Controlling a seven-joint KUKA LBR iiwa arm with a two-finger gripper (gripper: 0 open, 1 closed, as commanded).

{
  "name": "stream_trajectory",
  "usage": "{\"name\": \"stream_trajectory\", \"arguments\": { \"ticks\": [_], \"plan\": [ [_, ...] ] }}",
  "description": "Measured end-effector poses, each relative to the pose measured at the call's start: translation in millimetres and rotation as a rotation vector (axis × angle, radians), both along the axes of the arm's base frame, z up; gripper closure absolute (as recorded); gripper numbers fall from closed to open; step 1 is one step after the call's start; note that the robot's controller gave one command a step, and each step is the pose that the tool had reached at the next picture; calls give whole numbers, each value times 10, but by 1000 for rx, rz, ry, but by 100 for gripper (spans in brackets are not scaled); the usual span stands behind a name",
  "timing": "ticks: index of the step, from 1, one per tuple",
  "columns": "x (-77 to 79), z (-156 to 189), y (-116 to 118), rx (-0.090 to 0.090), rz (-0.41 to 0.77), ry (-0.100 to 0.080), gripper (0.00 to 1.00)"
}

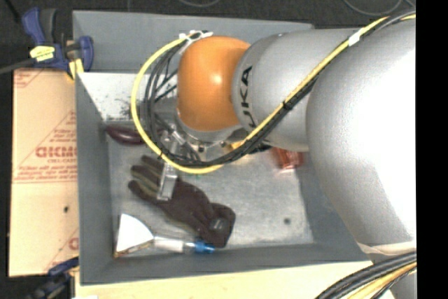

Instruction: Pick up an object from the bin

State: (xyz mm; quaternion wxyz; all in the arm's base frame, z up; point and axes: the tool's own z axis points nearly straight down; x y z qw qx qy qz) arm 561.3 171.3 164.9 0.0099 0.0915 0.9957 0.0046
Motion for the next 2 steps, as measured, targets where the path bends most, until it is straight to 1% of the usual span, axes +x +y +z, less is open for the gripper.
{"name": "stream_trajectory", "arguments": {
  "ticks": [1,2],
  "plan": [
    [276,-90,-67,-5,50,10,0],
    [258,-358,-202,-9,287,-1,0]
  ]
}}
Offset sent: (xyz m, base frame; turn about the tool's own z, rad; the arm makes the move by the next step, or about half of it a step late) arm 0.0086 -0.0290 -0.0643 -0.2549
